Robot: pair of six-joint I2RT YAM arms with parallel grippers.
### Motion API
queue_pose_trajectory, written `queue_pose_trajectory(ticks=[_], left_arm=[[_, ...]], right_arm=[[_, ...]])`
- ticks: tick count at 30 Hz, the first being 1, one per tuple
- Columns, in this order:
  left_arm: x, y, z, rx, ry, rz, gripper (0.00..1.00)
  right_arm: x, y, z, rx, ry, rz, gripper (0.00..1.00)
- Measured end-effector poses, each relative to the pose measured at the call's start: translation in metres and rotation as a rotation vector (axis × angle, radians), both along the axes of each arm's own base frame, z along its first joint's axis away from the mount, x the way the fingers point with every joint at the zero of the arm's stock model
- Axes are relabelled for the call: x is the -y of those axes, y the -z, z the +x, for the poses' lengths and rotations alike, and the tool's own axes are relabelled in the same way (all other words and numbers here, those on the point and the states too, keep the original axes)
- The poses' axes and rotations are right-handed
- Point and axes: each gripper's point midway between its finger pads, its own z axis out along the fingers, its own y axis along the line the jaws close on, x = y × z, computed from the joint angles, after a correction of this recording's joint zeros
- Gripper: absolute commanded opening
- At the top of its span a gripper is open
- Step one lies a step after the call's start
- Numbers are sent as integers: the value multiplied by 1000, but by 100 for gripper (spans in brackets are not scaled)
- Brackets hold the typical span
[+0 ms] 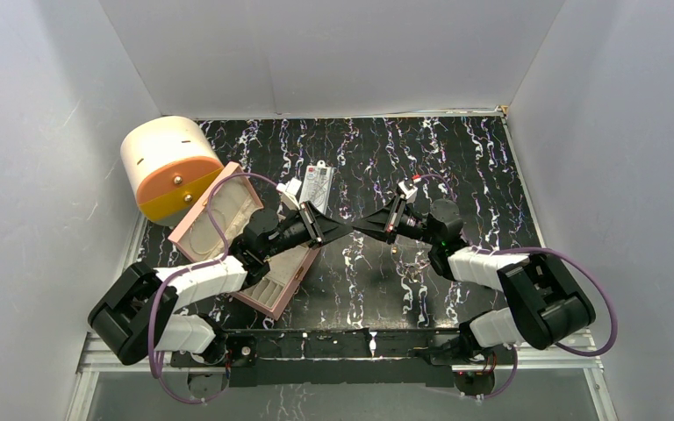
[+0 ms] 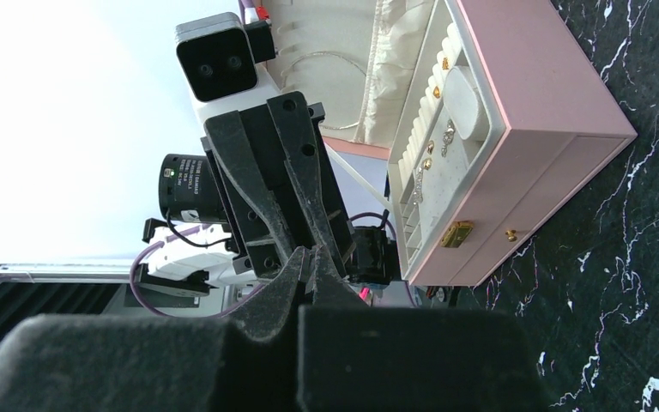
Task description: Organize the mixed jewelry
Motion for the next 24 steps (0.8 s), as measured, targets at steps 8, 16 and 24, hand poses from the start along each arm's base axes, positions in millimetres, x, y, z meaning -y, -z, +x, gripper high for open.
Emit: queue_pose_trajectory(ticks=[8,16,24], left_arm=[[0,1,1,3,-6,5,3],[-1,3,1,-5,-10,13,4],[-8,16,-1,-74,-29,111,6]], right_arm=[[0,1,0,0,0,0,0],[0,1,2,-4,12,0,40],[10,11,12,-26,80,-62,52]])
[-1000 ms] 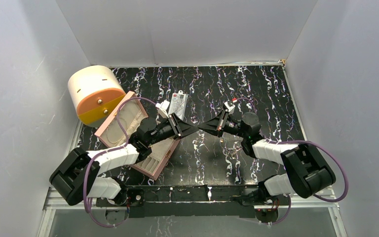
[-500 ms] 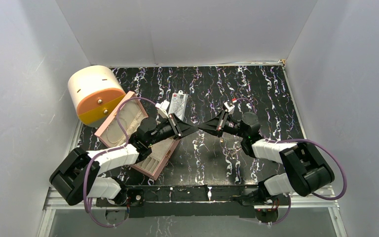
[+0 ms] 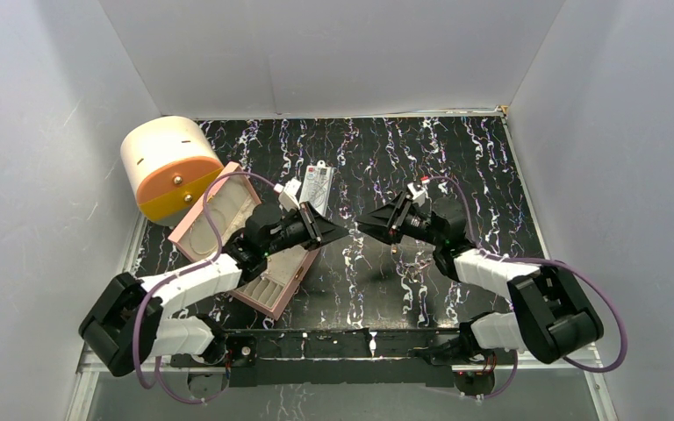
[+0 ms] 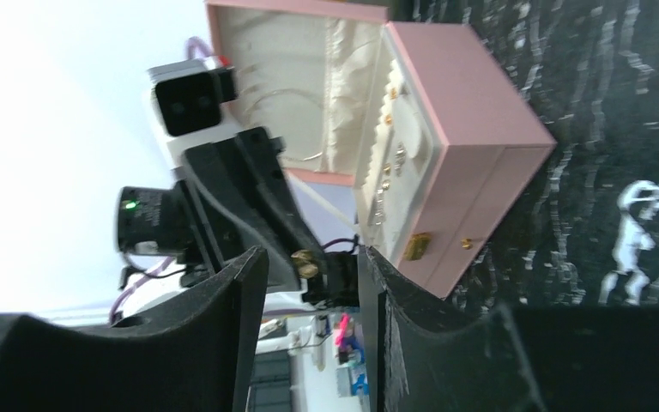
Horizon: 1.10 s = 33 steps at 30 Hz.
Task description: Organize the mixed jewelry
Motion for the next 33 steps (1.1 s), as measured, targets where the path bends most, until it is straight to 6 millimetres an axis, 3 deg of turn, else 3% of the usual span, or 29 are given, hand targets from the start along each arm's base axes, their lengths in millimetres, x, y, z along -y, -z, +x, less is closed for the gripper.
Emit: queue_pose_trajectory(ticks=[10,20,25,33], left_arm=[[-24,-6,5,-23,-36,279,6],[-84,6,-1,-134,-11,621,7],[-125,24,-13,-255,2,739,8],[-159,33,-42,-348,77,880,10]], right_arm=[[28,42,8,-33,131,-251,52],[46,69,4,-20,165,-418,51],[48,75,2,-17,155,-446,51],[49,83,1,-18,142,-471,51]])
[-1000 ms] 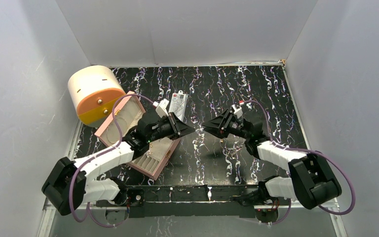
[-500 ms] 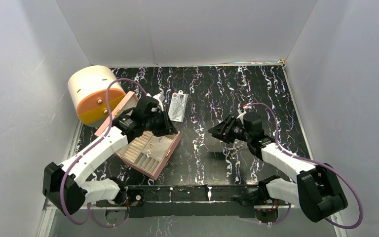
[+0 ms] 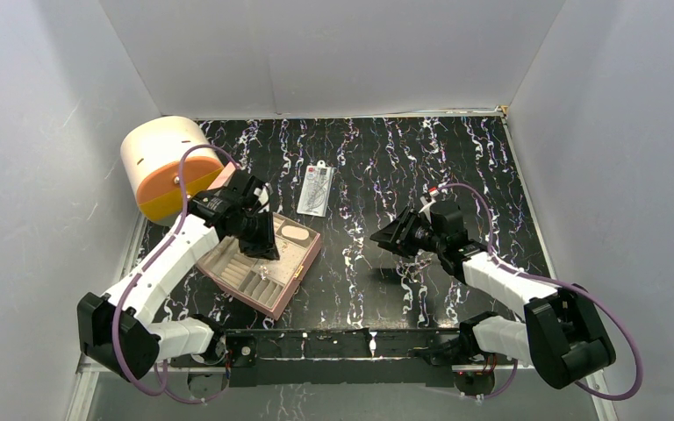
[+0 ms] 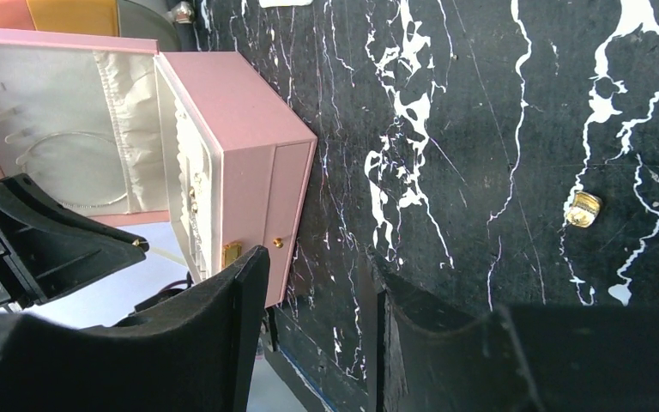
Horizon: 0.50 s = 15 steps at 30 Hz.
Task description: Organize the mixed jewelry
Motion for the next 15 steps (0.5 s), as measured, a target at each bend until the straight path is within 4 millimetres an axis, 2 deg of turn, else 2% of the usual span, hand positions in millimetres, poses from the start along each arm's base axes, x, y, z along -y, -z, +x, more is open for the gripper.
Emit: queue_pose_trajectory(ticks=[7,15], left_arm=[[-18,2,-11,-32,38,87,10],[-21,16,-10,-87,59,137,10]], right_arm=[[0,3,-1,-9,-6,-4,50],[0,5,-1,0,-18,-16,50]])
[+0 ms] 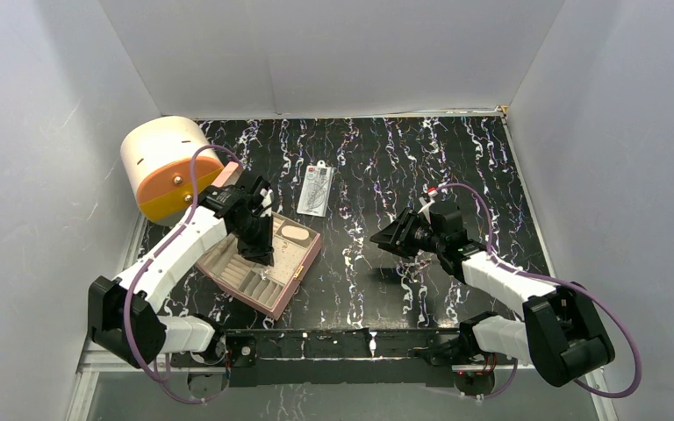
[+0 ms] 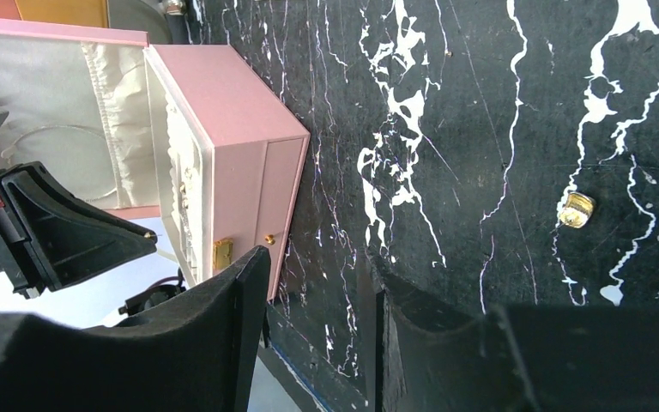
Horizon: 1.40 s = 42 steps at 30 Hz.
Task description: Organize the mixed jewelry
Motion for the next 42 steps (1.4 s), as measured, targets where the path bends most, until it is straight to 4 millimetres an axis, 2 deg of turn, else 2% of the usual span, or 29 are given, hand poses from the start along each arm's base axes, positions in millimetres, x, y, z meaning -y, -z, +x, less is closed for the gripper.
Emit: queue_pose_trajectory(ticks=[13,42], left_arm=[[5,13,9,-23,8,9,11],[6,22,20,-30,-6,40,10]], right_arm=[[0,5,0,-15,-4,-5,50],[-6,2,-4,-25,-42,19,50]])
